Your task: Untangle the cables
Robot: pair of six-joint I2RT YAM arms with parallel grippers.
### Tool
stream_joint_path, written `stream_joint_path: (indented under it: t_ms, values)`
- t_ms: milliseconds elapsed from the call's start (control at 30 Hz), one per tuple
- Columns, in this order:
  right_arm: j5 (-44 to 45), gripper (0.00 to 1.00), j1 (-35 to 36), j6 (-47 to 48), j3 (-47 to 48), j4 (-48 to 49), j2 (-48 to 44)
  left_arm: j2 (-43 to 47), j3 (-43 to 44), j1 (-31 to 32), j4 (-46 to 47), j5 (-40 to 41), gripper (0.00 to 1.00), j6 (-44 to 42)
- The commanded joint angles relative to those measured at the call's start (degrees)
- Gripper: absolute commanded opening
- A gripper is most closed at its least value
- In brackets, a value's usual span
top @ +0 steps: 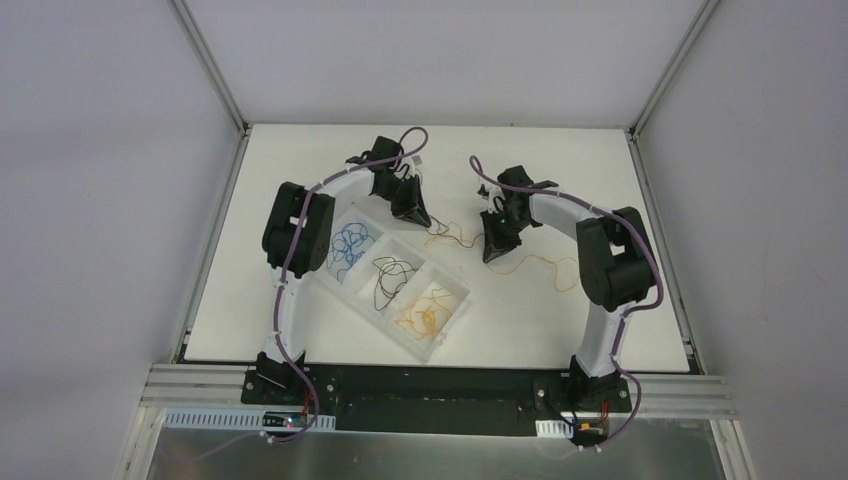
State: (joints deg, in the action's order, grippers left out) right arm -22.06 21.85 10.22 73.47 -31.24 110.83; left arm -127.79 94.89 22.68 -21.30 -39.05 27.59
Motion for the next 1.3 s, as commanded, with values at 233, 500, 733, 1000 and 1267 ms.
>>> stream_joint_path:
  t_ms: [233,500,733,1000,1267]
  values:
    - [13.1,0.00,-13.3,11.1,-7.2,-10.6,-10.7,7.4,4.3,-11.5,-0.9,0.8,0.00,-4.0]
    - [13.6,0.00,-19.9,13.9,-5.4,-14.3,-11.1,9.4,7.9,-15.4,-2.6,5.6,0.00,-9.0]
    - [14.0,0.00,-20.9,15.5,-6.3,-15.7,-11.6,11.9,8.8,-15.5,-4.8,14.9,0.00,-15.9]
    - [14.0,0.00,-25.7,17.8,-6.7,-16.9,-12.3,13.2,11.1,-21.8,-6.3,28.5,0.00,-21.2]
    - [9.8,0.00,-25.8,16.3,-4.9,-18.5,-11.5,11.3,15.7,-21.8,-7.9,22.4,0.00,-26.0]
